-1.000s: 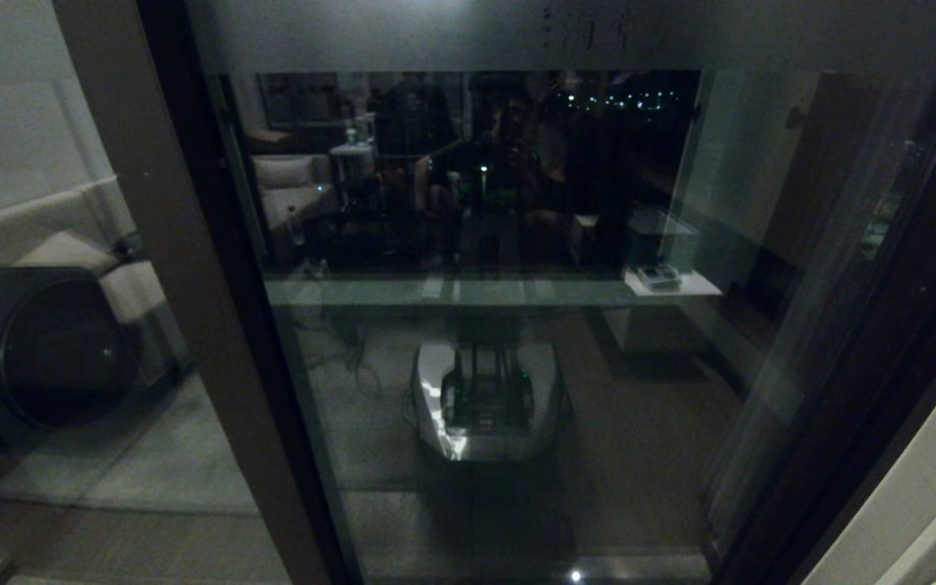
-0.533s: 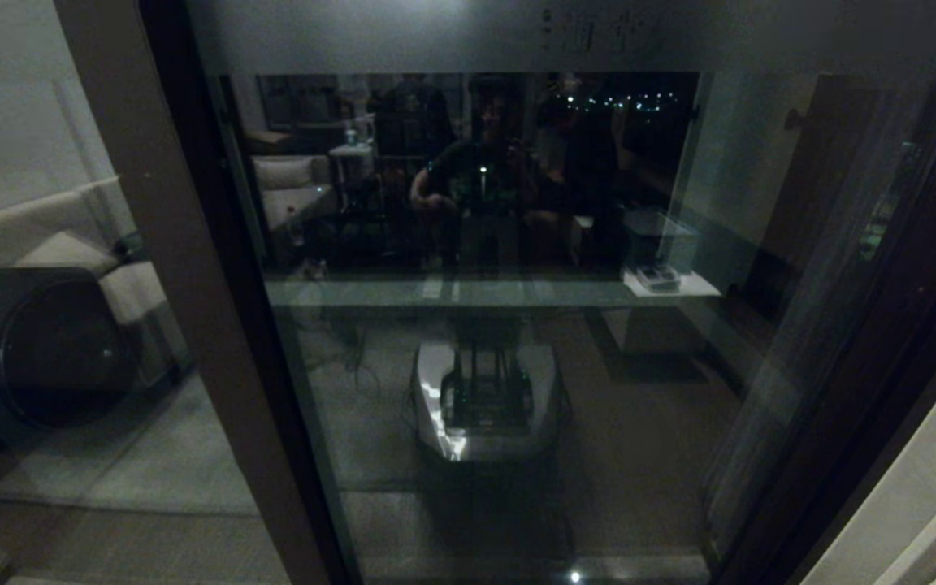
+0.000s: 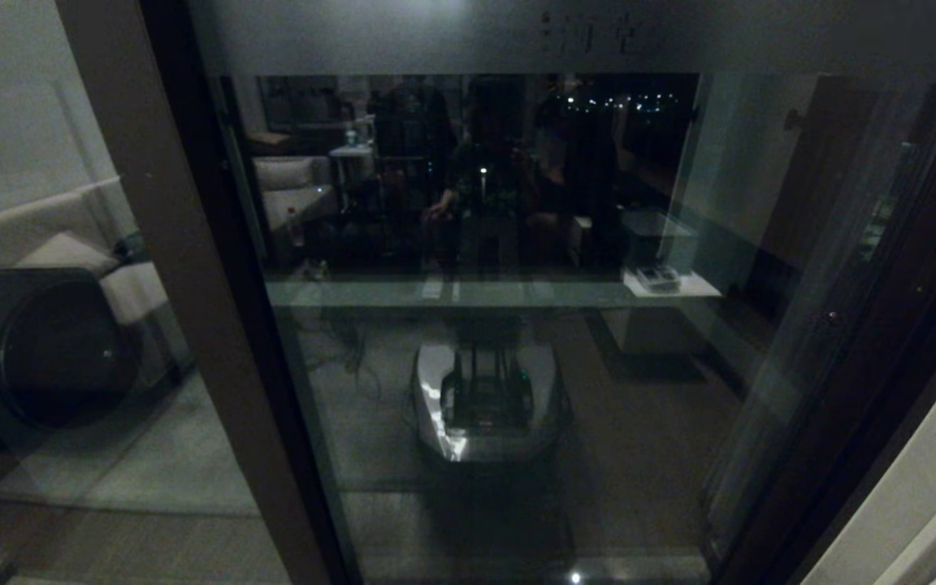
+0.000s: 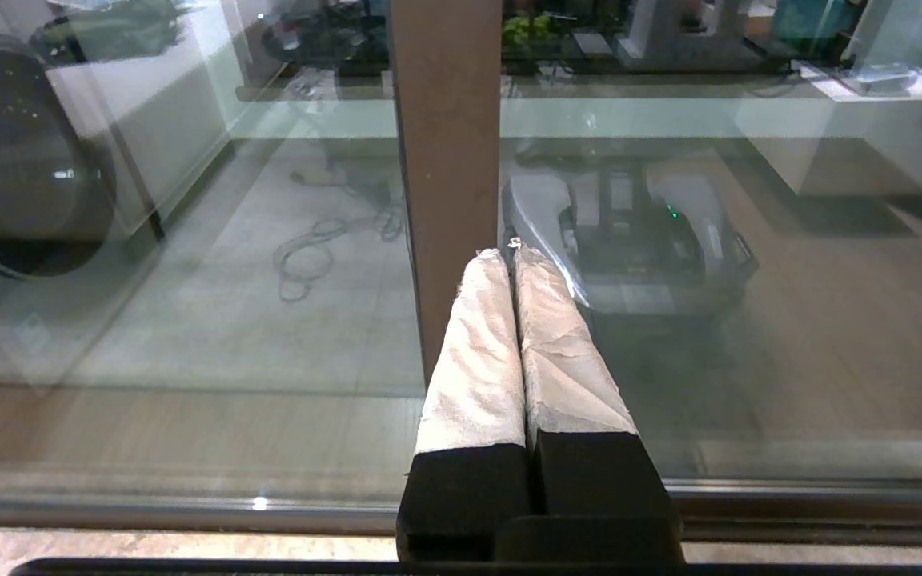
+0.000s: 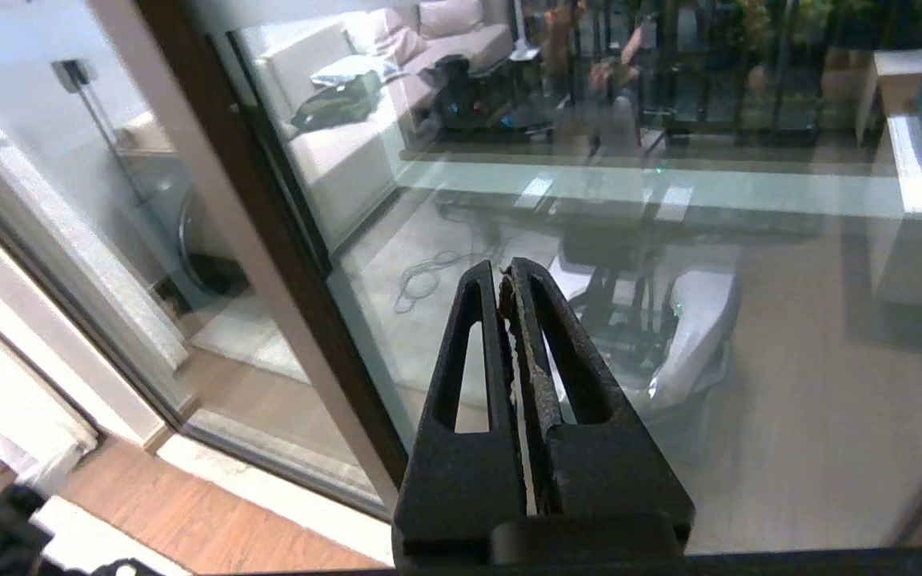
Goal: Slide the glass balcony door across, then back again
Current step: Open the slid door
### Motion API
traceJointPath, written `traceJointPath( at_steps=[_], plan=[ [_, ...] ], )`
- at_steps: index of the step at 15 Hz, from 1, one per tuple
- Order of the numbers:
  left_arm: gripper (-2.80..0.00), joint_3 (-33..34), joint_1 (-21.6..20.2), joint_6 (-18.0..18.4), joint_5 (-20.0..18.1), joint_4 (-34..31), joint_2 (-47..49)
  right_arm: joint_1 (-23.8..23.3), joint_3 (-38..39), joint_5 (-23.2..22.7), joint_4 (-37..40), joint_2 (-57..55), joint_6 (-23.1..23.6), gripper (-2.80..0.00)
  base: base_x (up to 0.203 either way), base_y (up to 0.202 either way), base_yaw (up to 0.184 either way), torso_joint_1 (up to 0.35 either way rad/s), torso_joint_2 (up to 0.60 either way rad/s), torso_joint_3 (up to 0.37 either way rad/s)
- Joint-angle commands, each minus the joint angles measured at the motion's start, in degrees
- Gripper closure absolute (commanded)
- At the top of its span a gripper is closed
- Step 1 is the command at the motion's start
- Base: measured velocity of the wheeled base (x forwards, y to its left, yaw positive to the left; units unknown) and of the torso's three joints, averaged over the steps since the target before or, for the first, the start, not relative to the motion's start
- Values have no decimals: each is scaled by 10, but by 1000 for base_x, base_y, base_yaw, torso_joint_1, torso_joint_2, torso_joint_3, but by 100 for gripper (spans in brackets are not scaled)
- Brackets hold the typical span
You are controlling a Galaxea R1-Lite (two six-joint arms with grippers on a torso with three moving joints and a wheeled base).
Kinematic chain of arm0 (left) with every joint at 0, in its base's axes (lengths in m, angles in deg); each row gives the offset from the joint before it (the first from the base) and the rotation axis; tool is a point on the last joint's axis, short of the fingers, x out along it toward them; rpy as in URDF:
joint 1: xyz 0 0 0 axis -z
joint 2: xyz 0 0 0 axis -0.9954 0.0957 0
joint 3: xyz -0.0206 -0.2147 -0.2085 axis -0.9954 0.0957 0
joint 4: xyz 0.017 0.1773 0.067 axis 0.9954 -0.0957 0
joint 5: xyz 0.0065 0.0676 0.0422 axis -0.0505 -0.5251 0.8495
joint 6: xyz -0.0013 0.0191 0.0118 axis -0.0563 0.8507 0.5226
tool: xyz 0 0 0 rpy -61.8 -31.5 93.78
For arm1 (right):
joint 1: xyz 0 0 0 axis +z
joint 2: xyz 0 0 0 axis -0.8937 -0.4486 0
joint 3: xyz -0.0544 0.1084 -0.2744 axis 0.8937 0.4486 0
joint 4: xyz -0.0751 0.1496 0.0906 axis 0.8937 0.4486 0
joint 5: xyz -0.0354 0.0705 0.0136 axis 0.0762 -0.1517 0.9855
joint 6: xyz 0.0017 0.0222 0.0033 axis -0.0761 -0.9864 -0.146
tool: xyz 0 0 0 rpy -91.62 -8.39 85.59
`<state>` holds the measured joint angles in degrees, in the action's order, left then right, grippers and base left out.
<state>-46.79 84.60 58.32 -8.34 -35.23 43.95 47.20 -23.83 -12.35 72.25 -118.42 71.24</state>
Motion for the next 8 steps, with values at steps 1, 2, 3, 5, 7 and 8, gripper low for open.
traceJointPath(
  at_steps=[1,2,3,5,7,8],
  plan=[
    [0,0,0,0,0,0,0,0,-46,-2,1,-113,0,0,0,0,0,0,0,0],
    [0,0,0,0,0,0,0,0,-76,-1,2,-164,0,0,0,0,0,0,0,0],
    [0,0,0,0,0,0,0,0,-114,0,4,-221,0,0,0,0,0,0,0,0],
    [0,0,0,0,0,0,0,-4,-165,2,7,-312,5,0,0,0,0,0,0,0],
    [0,0,0,0,0,0,0,-9,-221,4,8,-390,29,0,0,0,0,0,0,0],
    [0,0,0,0,0,0,0,-10,-258,4,6,-423,37,0,0,0,0,0,0,0]
  ],
)
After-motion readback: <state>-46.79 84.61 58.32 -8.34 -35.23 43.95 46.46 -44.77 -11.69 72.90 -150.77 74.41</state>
